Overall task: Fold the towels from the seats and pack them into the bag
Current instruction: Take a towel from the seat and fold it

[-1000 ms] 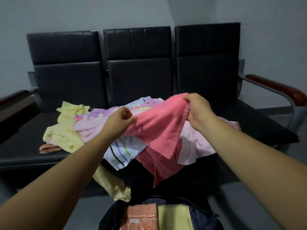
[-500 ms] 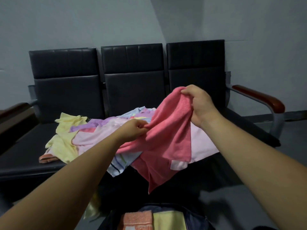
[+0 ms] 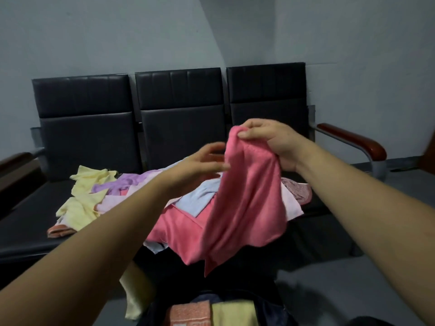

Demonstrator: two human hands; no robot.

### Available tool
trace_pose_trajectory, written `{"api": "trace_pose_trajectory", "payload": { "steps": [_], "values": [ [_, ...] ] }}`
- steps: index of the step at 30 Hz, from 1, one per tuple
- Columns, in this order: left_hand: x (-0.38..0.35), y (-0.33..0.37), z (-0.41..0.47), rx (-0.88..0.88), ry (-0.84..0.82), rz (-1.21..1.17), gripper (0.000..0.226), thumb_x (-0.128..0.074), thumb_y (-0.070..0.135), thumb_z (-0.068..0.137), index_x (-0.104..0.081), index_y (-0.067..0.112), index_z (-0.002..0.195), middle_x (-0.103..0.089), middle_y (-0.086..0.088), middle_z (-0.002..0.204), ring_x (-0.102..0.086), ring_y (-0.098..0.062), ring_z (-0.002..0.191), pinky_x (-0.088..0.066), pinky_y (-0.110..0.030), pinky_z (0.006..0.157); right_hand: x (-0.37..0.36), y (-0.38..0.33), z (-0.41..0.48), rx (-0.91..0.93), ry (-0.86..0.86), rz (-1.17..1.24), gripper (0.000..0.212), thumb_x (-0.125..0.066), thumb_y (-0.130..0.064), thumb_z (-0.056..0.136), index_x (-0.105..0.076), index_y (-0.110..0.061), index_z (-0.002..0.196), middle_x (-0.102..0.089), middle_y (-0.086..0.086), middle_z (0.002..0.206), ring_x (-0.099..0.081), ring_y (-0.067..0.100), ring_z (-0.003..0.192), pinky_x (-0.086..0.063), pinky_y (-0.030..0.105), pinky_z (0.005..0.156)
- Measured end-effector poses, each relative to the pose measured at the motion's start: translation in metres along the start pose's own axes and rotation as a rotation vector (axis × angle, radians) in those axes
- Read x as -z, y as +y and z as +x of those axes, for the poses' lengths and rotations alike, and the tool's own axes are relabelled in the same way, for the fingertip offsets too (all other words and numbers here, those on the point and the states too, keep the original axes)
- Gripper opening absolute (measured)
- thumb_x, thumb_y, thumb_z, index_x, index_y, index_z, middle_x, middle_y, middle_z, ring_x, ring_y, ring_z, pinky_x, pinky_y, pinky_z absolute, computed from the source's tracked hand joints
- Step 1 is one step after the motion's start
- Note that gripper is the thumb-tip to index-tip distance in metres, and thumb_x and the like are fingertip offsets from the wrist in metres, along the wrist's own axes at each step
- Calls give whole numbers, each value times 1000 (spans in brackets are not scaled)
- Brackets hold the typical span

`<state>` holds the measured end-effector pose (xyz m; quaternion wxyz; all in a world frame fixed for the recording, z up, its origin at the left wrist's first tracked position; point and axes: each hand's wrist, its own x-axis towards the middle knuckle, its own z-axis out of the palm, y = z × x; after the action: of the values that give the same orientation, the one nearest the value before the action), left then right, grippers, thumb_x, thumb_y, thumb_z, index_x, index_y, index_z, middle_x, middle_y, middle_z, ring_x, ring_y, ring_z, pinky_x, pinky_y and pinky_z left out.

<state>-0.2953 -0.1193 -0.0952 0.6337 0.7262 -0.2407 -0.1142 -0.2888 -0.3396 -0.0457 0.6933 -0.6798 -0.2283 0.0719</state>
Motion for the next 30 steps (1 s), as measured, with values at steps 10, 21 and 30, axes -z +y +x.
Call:
{"api": "trace_pose_trajectory", "payload": {
  "steps": [10, 21, 30],
  "values": [
    [3, 44, -17, -13, 78, 86, 36, -71, 27, 86, -71, 4, 114, -69, -13, 100, -65, -22, 91, -55, -34, 85, -4, -8, -10, -141, -215, -300, 15, -80, -15, 79, -73, -10, 91, -73, 8, 85, -68, 16, 73, -56, 26, 66],
    [62, 50, -38, -77, 616, 411, 26, -61, 29, 100, -63, 4, 98, -56, -7, 80, -52, -20, 78, -52, -42, 73, 57, 54, -37, -250, 181, 152, 33, -73, -25, 84, -69, -14, 114, -68, 12, 109, -65, 28, 104, -50, 49, 100],
    [22, 131, -21, -122, 330, -337, 26, -46, 27, 105, -63, 13, 119, -70, -10, 100, -67, -18, 82, -58, -35, 74, 37, -90, -15, 299, 357, 814, 31, -52, -14, 99, -73, -8, 77, -72, 8, 79, -71, 22, 77, -55, 34, 87]
  ]
}}
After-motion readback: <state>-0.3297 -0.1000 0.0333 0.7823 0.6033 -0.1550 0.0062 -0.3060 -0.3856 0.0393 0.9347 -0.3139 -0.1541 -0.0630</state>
